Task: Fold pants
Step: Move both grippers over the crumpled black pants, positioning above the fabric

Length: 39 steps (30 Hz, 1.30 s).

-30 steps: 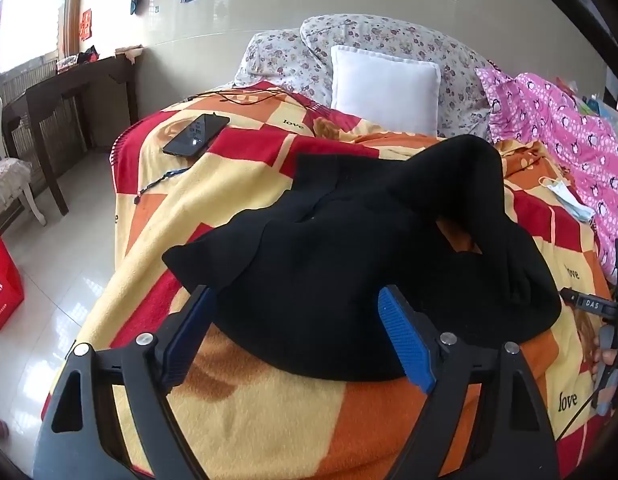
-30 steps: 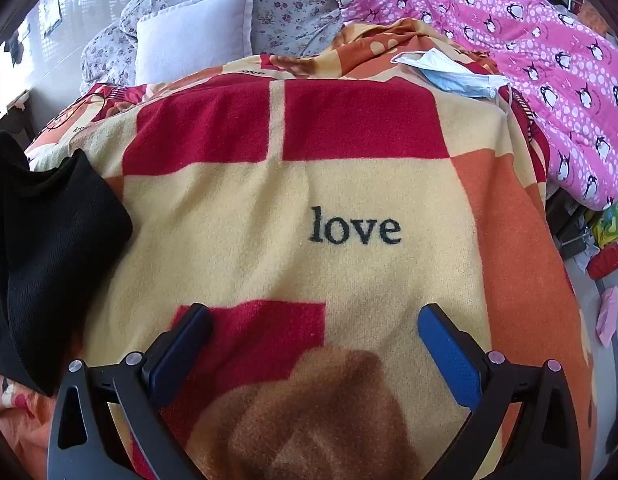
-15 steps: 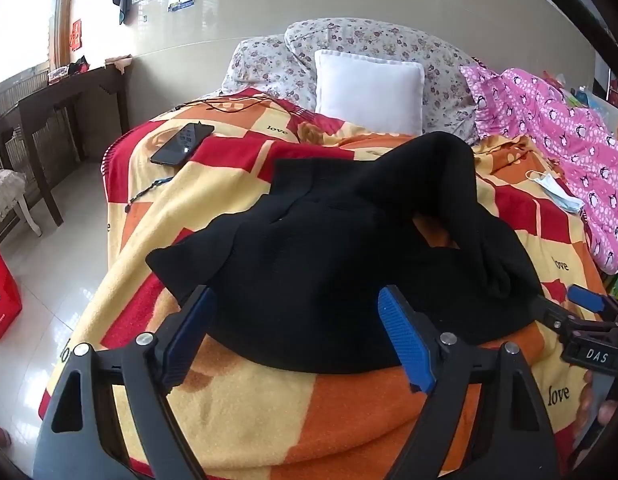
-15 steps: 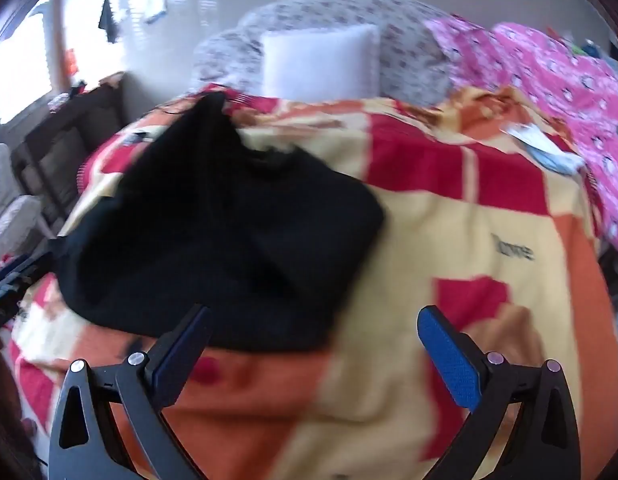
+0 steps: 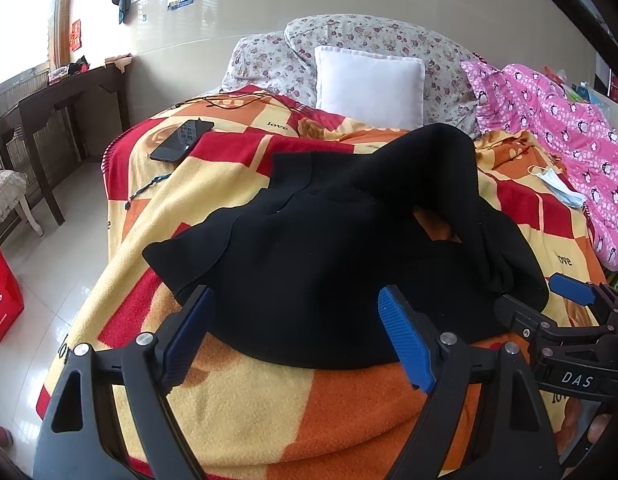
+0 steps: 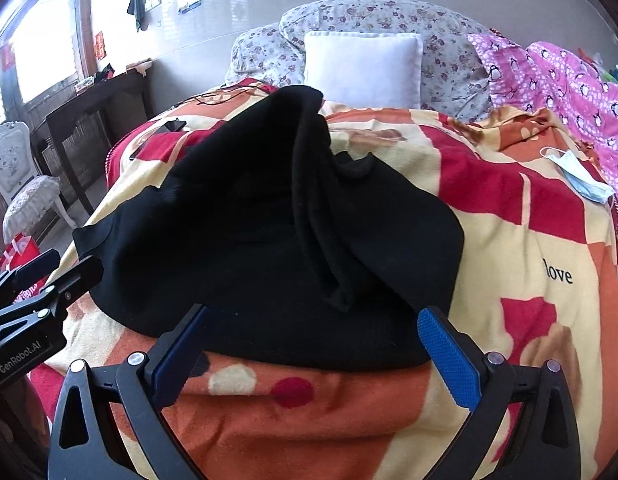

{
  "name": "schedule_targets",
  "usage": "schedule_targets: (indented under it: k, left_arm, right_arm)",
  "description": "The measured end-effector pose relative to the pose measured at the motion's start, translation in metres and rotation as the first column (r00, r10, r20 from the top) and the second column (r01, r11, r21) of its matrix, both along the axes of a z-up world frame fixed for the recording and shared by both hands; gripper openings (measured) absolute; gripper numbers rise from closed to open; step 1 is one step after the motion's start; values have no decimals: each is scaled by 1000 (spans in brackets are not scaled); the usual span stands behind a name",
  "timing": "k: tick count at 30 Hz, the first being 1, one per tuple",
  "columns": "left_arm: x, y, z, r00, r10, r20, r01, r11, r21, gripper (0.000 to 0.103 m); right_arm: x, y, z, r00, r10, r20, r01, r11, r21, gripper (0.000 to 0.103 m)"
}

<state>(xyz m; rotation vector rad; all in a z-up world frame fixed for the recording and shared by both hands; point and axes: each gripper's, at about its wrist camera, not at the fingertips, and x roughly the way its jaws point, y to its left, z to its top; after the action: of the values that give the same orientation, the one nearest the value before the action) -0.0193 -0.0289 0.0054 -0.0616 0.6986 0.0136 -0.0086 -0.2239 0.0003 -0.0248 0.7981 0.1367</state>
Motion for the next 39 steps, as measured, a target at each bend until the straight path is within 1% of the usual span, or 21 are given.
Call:
schedule_targets:
  k: [3, 17, 39]
  left_arm:
    - [1, 0, -1, 1000, -1, -5, 1, 1000, -1, 84]
    - [6, -4, -7, 1000, -2, -14, 2, 1000, 2, 84]
    - [11, -4, -14, 999, 2, -34, -2, 1000, -1, 84]
  right_arm:
    - [1, 2, -1, 1000, -3, 1, 3, 1000, -11, 102]
    - [1, 1, 0, 1000, -5, -3, 5, 1000, 2, 102]
    - [12, 7, -5, 999, 5, -36, -5, 1000, 2, 102]
